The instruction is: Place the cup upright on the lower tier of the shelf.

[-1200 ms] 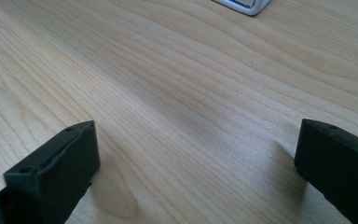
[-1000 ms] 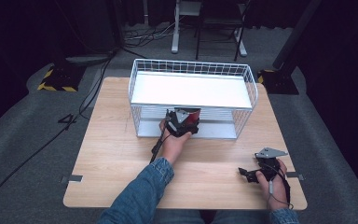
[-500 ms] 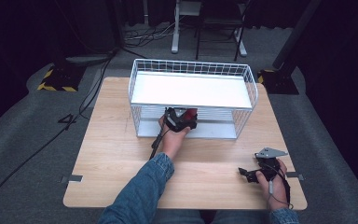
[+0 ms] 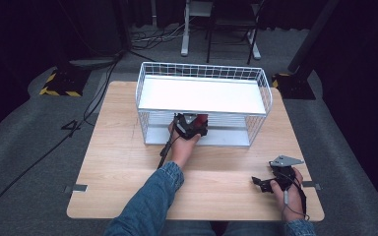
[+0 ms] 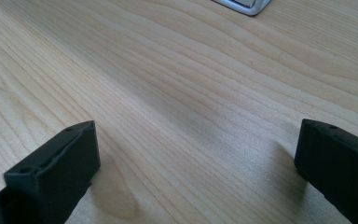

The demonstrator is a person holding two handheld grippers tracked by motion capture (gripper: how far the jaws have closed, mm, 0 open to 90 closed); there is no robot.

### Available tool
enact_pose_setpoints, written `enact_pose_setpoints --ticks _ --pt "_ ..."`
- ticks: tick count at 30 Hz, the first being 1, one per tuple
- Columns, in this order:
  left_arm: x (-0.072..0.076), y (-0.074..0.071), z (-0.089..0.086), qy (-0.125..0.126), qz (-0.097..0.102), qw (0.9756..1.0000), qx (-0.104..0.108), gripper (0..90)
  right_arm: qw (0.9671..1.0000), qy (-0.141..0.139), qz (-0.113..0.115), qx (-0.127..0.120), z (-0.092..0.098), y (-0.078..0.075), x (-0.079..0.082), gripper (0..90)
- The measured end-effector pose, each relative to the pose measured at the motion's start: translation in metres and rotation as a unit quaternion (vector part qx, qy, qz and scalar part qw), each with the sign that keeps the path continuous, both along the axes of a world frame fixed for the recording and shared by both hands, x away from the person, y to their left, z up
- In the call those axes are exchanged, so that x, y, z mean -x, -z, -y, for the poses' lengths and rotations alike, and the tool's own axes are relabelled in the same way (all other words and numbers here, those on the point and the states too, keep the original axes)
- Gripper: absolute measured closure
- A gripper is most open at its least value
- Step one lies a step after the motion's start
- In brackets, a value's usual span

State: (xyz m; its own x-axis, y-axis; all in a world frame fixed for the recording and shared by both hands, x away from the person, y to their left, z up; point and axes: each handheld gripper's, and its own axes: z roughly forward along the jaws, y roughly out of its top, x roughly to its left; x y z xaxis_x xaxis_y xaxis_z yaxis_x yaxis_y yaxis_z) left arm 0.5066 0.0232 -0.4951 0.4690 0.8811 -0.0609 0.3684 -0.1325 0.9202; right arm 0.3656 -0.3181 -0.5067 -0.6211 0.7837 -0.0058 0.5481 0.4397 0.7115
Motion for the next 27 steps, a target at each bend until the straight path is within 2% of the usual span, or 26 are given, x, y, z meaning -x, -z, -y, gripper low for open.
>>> enact_pose_setpoints --ticks 5,8,11,12,13,16,23,27 --pt "0.0 0.0 0.001 -0.004 -0.002 1.0 0.003 14.5 1.0 0.0 0.0 0.0 0.0 0.0 0.0 0.4" --pt "0.001 0.0 0.001 0.001 -0.003 1.0 -0.004 14.4 1.0 0.0 0.0 0.0 0.0 0.0 0.0 0.4" --pt "0.002 0.001 0.001 0.008 -0.011 0.9997 -0.018 14.5 1.0 0.0 0.0 0.0 0.0 0.0 0.0 0.4" --pt "0.004 0.0 -0.001 0.009 -0.019 0.9993 -0.032 14.5 1.0 0.0 0.0 0.0 0.0 0.0 0.0 0.4" --pt "0.004 0.001 -0.001 0.013 -0.026 0.9993 -0.023 14.6 1.0 0.0 0.0 0.0 0.0 0.0 0.0 0.4" --pt "0.007 0.002 -0.003 0.006 -0.025 0.9992 -0.031 14.7 1.0 0.0 0.0 0.0 0.0 0.0 0.0 0.4" --pt "0.016 0.0 -0.006 0.015 -0.034 0.999 -0.027 14.7 1.0 0.0 0.0 0.0 0.0 0.0 0.0 0.4" --pt "0.022 -0.004 -0.013 0.02 -0.04 0.999 -0.008 14.8 1.0 0.0 0.0 0.0 0.0 0.0 0.0 0.4"
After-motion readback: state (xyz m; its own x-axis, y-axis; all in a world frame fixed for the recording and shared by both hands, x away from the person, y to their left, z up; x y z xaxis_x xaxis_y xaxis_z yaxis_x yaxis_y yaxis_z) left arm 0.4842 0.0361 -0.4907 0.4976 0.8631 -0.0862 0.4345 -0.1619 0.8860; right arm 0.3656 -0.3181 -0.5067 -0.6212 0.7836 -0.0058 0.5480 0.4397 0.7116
